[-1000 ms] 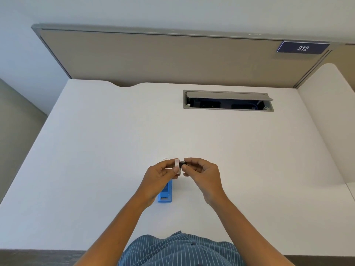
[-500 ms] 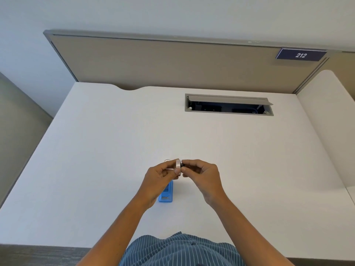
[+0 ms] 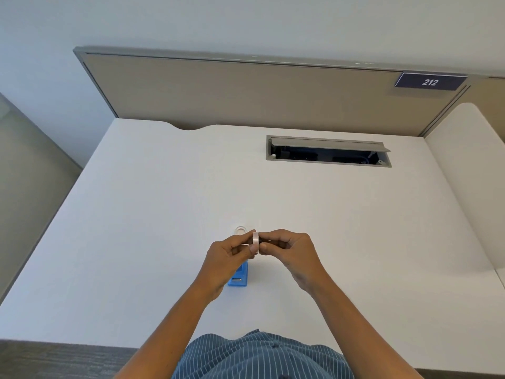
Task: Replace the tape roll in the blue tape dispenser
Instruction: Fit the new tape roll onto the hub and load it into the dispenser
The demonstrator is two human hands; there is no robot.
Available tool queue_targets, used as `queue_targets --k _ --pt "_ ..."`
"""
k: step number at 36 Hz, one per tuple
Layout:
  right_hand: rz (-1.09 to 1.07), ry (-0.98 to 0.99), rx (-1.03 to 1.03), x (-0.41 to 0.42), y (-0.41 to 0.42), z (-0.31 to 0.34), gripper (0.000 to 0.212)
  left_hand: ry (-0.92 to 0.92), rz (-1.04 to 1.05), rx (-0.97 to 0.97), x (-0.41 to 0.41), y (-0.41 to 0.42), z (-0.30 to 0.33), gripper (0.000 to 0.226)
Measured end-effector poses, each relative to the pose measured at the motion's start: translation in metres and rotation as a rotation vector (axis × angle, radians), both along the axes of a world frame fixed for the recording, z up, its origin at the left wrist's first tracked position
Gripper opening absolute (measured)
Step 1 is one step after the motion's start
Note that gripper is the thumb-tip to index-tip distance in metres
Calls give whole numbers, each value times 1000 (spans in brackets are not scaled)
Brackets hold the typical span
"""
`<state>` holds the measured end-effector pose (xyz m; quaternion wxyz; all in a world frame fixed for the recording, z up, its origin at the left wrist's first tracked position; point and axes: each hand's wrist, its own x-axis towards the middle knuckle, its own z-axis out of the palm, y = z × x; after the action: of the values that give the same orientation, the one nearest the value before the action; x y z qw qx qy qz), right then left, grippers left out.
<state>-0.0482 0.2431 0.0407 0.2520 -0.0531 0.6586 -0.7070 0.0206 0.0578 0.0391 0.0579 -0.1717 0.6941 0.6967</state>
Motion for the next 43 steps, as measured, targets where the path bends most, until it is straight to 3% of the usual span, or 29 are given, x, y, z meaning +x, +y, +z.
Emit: queue_targets --k 16,22,43 --pt "-14 -7 21 2 1 2 25 0 10 -33 5 6 3 36" --pt "-6 -14 12 2 -1 4 33 17 15 -16 7 9 5 37" --pt "-69 3 98 12 -14 -9 21 -7 61 -20 6 0 -5 43"
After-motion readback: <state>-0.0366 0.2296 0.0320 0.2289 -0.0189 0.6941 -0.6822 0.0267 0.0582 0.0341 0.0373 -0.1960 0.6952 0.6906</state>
